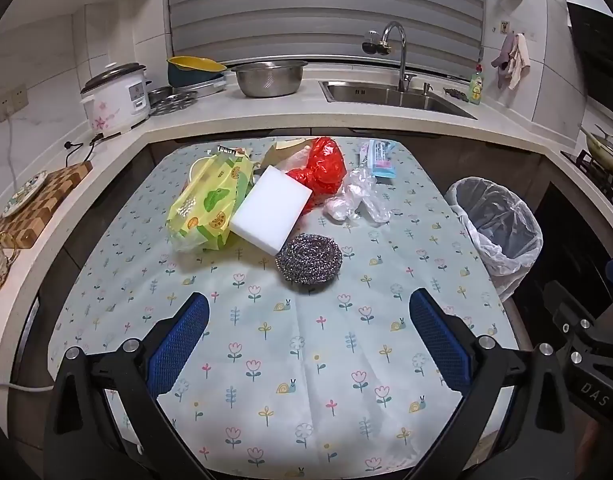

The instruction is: Collect trash

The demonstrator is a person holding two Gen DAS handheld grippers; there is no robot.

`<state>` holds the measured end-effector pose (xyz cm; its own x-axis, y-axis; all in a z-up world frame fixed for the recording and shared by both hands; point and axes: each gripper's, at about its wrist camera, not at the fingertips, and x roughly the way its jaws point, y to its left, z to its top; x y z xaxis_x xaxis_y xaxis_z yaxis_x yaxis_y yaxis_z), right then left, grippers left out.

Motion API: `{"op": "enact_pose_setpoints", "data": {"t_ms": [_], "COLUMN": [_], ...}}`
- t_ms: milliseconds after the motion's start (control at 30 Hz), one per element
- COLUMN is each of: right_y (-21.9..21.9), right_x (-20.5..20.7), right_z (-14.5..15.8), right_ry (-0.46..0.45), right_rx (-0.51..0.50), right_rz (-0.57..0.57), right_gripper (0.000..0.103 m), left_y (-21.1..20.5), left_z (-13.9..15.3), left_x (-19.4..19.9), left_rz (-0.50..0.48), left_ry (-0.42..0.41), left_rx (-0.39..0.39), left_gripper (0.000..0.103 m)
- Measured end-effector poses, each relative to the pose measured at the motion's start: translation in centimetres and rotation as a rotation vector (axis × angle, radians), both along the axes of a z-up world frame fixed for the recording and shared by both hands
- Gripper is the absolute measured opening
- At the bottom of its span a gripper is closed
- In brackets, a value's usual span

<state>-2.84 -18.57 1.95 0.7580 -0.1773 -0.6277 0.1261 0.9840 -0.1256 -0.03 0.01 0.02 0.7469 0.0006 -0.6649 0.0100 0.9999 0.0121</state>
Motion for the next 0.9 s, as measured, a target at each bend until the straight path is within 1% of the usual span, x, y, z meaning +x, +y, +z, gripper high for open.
{"op": "enact_pose_setpoints", "data": {"t_ms": [200,233,400,433,500,633,900], "right_y": [0.0,-0.1,-0.2,-0.2,-0.1,0.0,0.3], "right_x": [-0.1,-0.1,-0.2,-0.1,-0.1,-0.1,0.0], "right_z": [0.1,0.1,-0.2,0.4,0.4,0.3,0.3], "right_ry": [-0.008,-0.007,-0.008,-0.011,-0.012,-0.013,-0.014], "right_rx": [-0.003,0.000,-0.002,-0.004,-0.004,-0.007,-0.013], "right_rz": [0.001,-0.002,0.004,0.003,0.005,0.004,0.008], "right_gripper": [0.096,0.096,0.096,0.096,0.096,0.096,0.096], "left_y": [0.0,-0.5,-0.5,-0.5,-0.5,-0.6,-1.2], "left_z": [-0.2,0.5,0.8,0.9,1.1,0.8,1.2], "left_x": [0.2,0.2,-0.2,-0.1,-0.1,-0.4,-0.4], "left_rz": [0.012,0.002,0.000,0.001,0.004,-0.002,0.002], "left_ry": [-0.001,-0.008,-0.012,-0.011,-0.011,-0.021,-0.016], "left_rx": [0.006,0.005,0.005,0.003,0.002,0.010,0.005], "left_gripper": [0.096,0.096,0.096,0.096,0.096,0.096,0.096]}}
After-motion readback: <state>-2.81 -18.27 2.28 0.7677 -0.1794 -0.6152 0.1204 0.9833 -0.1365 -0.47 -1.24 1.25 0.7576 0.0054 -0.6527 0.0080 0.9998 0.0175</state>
